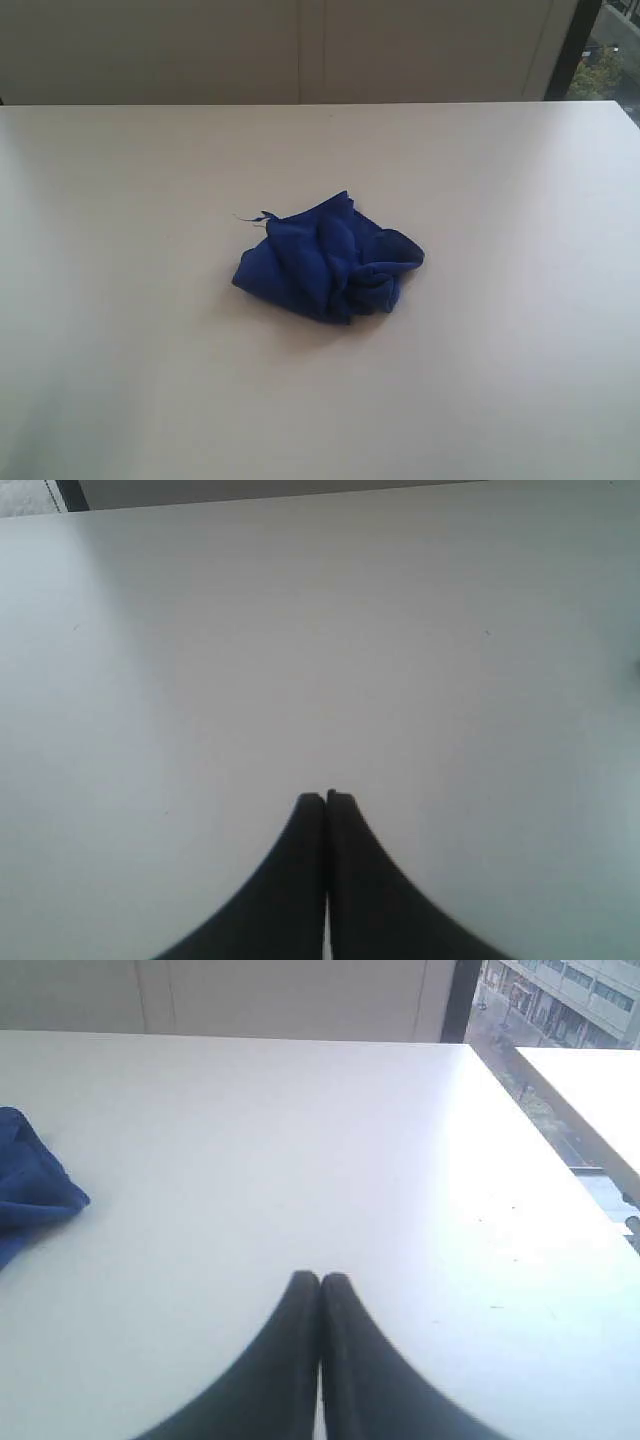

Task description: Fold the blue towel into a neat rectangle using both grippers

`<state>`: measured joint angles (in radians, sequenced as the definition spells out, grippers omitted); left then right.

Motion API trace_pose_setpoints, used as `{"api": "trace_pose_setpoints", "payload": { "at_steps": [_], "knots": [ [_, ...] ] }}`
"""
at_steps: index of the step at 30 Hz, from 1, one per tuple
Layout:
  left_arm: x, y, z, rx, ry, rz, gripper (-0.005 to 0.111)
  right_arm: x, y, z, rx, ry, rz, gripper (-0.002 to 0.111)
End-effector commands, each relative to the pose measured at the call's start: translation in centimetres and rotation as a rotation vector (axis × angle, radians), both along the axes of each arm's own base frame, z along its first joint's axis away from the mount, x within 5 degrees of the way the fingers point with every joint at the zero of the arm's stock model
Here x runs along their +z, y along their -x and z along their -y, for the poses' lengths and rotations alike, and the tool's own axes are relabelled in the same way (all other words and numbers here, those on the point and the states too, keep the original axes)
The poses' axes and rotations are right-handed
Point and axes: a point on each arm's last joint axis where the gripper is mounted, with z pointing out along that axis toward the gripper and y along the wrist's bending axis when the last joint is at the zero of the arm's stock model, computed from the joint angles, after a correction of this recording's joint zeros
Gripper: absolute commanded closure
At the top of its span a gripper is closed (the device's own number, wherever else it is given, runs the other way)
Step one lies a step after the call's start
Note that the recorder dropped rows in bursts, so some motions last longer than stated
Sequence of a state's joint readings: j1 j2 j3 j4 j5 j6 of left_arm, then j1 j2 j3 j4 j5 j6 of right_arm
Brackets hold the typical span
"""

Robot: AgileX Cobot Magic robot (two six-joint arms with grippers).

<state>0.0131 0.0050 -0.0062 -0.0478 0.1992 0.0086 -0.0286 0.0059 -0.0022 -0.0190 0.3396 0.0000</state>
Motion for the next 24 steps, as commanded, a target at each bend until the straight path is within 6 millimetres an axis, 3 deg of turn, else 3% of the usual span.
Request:
{"api": "trace_pose_setpoints", "payload": {
  "at_steps": [1, 13, 24],
  "knots": [
    [-0.1, 0.0, 0.0, 0.007, 0.011, 0.004, 0.107, 0.0, 0.0, 0.0, -0.002, 0.0, 0.007, 0.108],
    [-0.1, 0.0, 0.0, 0.007, 0.011, 0.004, 0.107, 0.4, -0.1, 0.0, -0.001, 0.001, 0.05, 0.108],
    [-0.1, 0.0, 0.0, 0.007, 0.011, 0.004, 0.107, 4.7, 0.1, -0.1, 0.007, 0.016, 0.526, 0.108]
  ]
}}
